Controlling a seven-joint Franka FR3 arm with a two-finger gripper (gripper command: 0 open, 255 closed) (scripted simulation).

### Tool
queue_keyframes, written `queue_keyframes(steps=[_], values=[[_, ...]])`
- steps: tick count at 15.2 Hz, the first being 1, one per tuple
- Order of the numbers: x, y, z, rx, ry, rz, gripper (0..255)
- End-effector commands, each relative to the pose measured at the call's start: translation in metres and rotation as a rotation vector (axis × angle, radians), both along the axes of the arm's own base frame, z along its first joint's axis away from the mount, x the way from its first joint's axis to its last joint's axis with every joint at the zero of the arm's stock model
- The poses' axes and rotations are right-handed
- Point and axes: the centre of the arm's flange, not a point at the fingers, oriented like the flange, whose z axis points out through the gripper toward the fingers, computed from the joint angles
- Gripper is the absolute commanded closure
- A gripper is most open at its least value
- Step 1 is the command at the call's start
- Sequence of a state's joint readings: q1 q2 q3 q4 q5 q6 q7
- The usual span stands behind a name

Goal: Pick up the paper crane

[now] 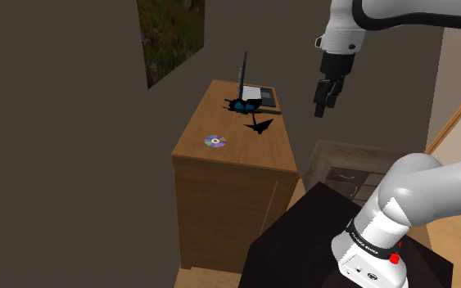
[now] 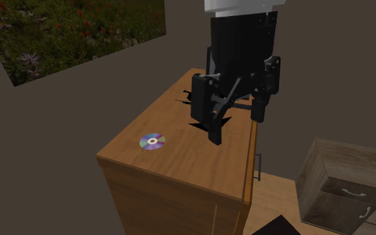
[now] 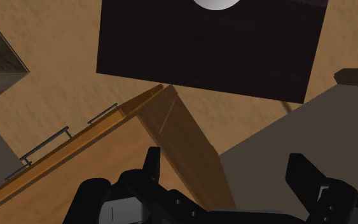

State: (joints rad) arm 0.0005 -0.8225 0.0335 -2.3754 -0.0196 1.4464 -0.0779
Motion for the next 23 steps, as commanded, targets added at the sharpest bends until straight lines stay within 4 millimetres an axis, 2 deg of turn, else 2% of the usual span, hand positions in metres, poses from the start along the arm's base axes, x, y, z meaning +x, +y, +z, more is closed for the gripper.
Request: queue_keyframes(steps=[1, 12, 23], values=[[0.0, 0.0, 0.0, 0.0, 0.0, 0.0, 0], [0.112, -0.059, -0.074, -0.003, 0.0, -0.077, 0], [0.218, -0.126, -0.147, -0.005, 0.001, -0.153, 0]])
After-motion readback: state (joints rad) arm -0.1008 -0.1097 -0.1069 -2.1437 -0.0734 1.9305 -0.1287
